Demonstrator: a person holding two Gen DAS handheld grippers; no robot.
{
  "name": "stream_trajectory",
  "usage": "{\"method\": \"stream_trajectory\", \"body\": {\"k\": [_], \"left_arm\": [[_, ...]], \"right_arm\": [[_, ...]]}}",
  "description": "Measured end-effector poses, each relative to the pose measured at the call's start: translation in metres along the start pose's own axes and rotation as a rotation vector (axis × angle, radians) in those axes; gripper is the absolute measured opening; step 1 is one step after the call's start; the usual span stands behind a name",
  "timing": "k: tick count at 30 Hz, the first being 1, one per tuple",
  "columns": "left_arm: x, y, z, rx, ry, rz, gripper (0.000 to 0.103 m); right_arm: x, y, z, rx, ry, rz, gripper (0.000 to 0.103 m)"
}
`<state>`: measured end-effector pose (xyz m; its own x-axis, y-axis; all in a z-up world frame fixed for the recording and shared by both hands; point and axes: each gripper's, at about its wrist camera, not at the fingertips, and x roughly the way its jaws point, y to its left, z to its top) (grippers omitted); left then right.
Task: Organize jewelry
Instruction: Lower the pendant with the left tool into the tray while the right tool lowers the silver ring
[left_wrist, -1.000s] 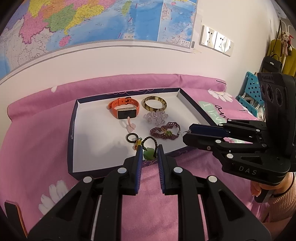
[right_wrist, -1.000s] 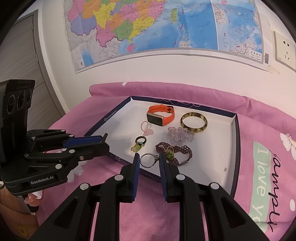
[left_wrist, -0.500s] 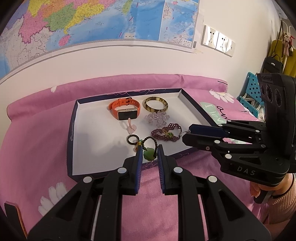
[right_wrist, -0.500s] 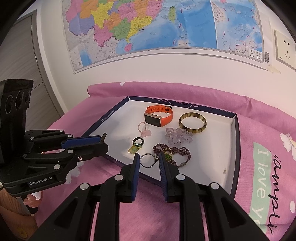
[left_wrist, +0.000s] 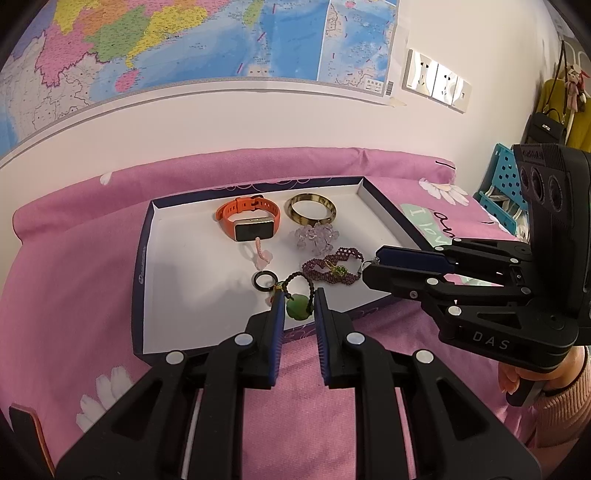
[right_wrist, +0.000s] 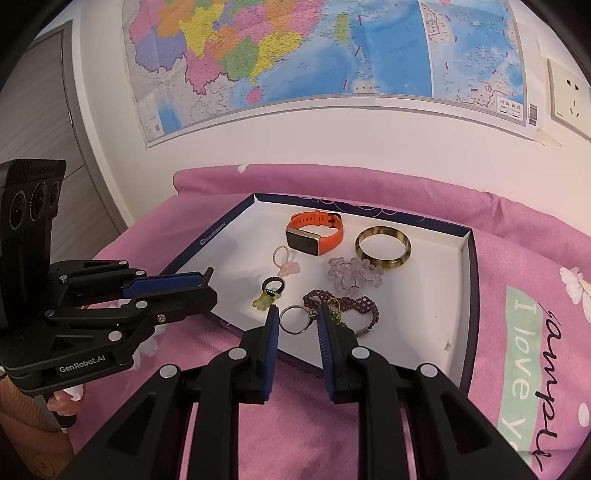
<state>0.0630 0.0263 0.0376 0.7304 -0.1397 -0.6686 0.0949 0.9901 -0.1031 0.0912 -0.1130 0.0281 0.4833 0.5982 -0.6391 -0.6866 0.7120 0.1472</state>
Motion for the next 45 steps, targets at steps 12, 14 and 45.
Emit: {"method": "stream_trajectory", "body": {"k": [12, 14, 45], "left_arm": [[0.003, 0.0, 0.003, -0.005, 0.004, 0.002, 0.016], [0.003, 0.0, 0.003, -0.004, 0.004, 0.001, 0.016], [0.014, 0.002, 0.004, -0.021, 0.018, 0.012, 0.016]], "right_arm": [[0.001, 0.0, 0.0, 0.001, -0.002, 0.0, 0.019], [0.002, 0.0, 0.001, 0.002, -0.001, -0.001, 0.019], [0.013, -0.007, 0.004, 0.009, 0.003, 0.002, 0.019]]}}
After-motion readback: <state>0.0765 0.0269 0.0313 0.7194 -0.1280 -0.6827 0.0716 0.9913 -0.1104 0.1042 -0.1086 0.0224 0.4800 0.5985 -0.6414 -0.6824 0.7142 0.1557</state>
